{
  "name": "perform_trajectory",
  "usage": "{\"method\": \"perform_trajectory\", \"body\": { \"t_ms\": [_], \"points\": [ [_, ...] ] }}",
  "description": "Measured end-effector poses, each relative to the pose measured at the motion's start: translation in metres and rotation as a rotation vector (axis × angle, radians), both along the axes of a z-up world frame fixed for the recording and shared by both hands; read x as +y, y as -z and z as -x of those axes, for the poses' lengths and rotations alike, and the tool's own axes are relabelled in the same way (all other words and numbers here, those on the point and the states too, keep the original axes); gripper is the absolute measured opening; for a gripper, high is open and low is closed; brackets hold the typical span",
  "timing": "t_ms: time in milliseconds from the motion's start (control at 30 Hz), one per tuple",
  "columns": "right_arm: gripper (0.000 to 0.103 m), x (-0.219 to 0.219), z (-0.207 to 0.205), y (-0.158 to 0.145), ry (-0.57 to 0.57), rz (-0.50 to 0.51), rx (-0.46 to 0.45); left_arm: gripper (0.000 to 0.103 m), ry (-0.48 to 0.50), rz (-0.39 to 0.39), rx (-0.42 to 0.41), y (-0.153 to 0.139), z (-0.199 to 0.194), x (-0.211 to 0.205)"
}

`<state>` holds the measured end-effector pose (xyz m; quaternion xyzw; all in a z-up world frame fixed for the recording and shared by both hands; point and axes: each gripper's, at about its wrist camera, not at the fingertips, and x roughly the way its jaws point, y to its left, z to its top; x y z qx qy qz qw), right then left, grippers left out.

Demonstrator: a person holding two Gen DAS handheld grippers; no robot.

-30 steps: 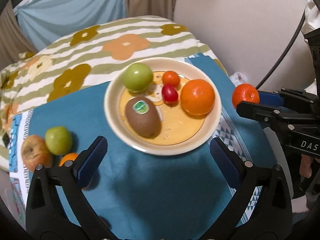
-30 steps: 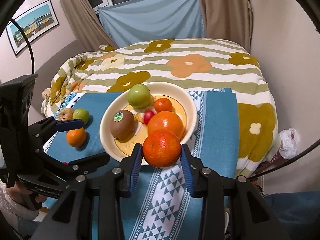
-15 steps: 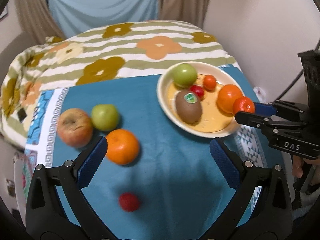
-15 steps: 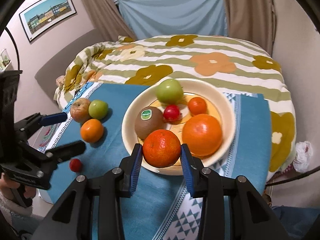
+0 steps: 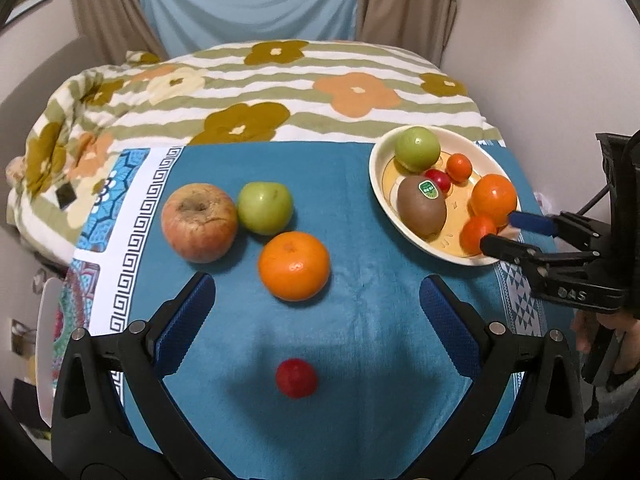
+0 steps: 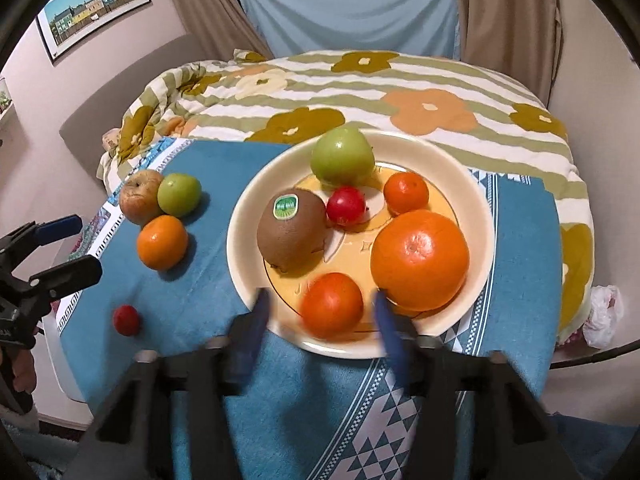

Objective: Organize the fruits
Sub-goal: 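Carry the red tomato and tangerine to the duck bowl and release both, then move both tools back toward the large russet apple and orange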

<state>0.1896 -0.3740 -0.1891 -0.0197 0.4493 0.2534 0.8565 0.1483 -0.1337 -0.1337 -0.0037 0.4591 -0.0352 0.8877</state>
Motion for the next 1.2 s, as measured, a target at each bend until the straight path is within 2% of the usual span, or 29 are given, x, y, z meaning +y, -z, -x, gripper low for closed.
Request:
{"method": "perform_trajectory", "body": {
  "t_ms": [67,167,200,667,933,1200],
  "points": [
    [0.094,-0.001,0.002,-0.004,0.003,-0.008,-0.022,0.103,-0.002,-0.002,-0.005,-0.002,0.002,0.001],
    [0.097,-0.002,0.007,-0.008,0.011,-0.004,-0.046,0.103,-0.009,-0.005,-0.013,-0.006,0.005,0.005],
    [0.103,-0.003,0.008,-0.008,0.017,-0.002,-0.045,0.103,-0.013,-0.006,-0.017,-0.008,0.006,0.006],
    [0.103,-0.006,0.02,-0.023,0.045,0.016,-0.022,0.103,-0.041,0.008,-0.062,-0.031,0.025,0.033],
    [0.103,0.013,0.037,-0.04,0.026,0.027,-0.051,0.103,-0.031,0.019,-0.094,-0.042,0.036,0.05],
    [0.103,0.038,0.052,-0.064,0.081,0.023,-0.079,0.103,0.002,0.029,-0.142,-0.061,0.038,0.084]
  ]
}}
